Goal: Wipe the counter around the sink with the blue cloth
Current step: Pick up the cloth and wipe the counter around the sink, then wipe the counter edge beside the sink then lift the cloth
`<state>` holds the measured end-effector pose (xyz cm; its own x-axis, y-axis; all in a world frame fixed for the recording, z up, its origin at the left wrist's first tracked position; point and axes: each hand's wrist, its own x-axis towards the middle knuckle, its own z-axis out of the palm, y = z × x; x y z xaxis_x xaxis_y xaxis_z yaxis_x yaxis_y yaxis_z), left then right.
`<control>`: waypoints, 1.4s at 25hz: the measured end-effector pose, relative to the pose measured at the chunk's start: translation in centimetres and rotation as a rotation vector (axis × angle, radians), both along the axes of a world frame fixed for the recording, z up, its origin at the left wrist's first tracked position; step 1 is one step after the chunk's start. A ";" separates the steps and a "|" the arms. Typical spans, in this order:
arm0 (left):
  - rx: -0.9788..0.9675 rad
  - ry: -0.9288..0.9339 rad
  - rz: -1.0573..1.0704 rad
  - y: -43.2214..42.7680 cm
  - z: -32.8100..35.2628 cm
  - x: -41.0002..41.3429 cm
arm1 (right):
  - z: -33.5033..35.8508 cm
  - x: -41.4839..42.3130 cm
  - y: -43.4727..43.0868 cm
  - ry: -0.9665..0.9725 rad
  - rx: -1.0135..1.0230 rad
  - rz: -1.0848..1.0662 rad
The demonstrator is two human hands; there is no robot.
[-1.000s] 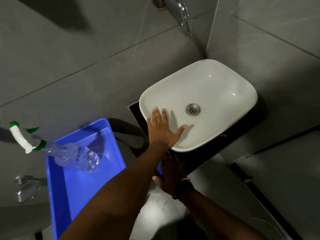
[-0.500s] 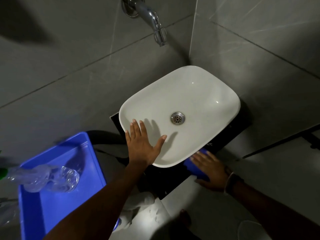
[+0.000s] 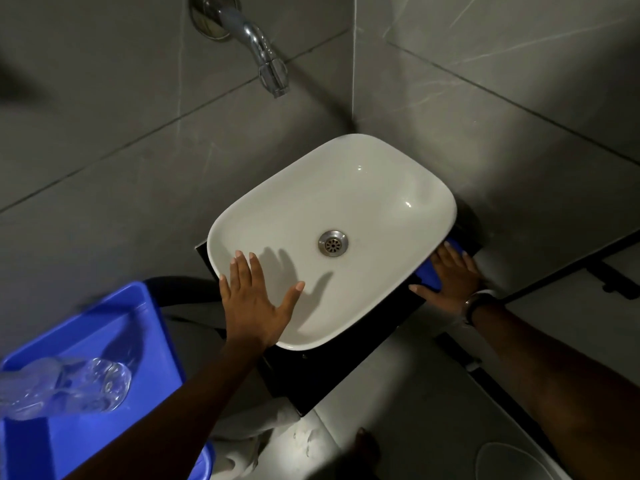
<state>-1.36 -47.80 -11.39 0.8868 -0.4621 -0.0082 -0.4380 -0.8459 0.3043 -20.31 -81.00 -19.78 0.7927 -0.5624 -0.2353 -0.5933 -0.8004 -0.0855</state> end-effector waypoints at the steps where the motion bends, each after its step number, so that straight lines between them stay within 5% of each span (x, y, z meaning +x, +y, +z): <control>1: 0.004 0.004 -0.002 -0.1 0.1 0.0 | 0.1 0.2 0.4 -0.020 0.017 -0.046; 8: 0.008 0.024 -0.014 -0.1 0.9 -0.4 | 0.8 0.3 11.2 -0.079 0.101 -0.201; 12: 0.000 0.019 -0.012 -0.2 0.9 -0.3 | 0.7 -1.3 22.6 -0.213 0.178 0.009; 16: -0.006 0.034 -0.028 -0.1 0.8 -0.4 | -0.1 -2.3 30.6 -0.147 0.326 0.307; 20: -0.009 0.159 -0.078 0.3 1.2 0.0 | 1.2 -2.5 31.3 -0.019 0.160 0.401; 27: -0.327 0.268 -0.117 9.4 -0.4 -5.6 | 3.6 -1.9 31.9 0.076 0.059 0.401; 29: -0.531 0.541 0.021 13.4 -0.6 -7.2 | 5.1 -1.4 31.7 -0.032 0.354 0.335; 31: -0.783 0.861 0.170 16.8 0.6 -8.1 | 8.3 -0.4 32.1 -0.209 0.881 0.016; 35: -0.915 1.288 0.169 25.1 2.2 -8.2 | 13.0 2.6 37.0 -0.325 1.575 -0.372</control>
